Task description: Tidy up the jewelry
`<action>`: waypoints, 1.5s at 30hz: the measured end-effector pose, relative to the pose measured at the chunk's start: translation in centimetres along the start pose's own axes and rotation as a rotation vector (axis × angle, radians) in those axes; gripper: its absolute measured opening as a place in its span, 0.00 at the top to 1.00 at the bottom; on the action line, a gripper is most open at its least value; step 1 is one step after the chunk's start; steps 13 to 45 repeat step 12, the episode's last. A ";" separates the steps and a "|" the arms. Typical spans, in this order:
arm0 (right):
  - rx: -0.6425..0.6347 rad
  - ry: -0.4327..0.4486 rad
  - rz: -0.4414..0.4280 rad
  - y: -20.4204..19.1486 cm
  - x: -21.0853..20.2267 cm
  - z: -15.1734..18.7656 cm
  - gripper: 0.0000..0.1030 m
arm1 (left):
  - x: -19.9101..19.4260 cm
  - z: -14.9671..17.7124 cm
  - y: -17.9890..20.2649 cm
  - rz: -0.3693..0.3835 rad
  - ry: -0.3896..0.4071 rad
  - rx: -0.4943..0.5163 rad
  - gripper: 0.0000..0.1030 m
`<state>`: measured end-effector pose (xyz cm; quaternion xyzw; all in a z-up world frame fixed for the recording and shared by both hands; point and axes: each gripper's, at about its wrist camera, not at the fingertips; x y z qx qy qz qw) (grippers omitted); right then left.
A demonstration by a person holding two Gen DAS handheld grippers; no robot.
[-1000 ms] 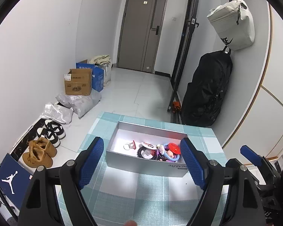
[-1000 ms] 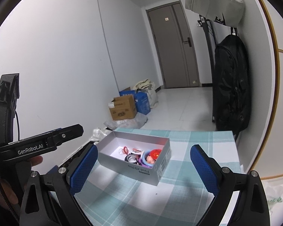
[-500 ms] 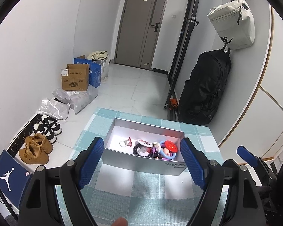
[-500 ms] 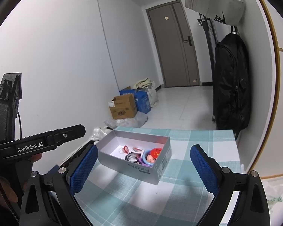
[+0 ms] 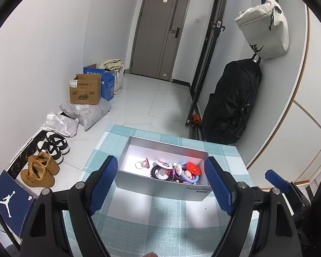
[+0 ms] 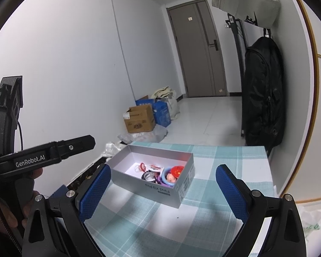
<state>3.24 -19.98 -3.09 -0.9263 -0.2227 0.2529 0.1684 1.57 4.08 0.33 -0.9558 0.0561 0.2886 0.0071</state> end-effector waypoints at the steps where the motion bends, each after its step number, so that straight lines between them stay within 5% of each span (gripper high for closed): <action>1: 0.000 -0.001 0.000 0.0 0.0 0.0 0.04 | 0.0 0.0 0.0 0.000 0.003 0.000 0.23; 45: -0.012 -0.018 0.004 -0.1 0.5 0.3 0.04 | 0.6 0.2 -0.3 -0.011 -0.003 -0.006 0.23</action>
Point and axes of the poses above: each gripper's, at about its wrist camera, not at the fingertips, and x roughly the way its jaws point, y to its right, z to its underside, and after that the axes turned 14 degrees about x, right-handed
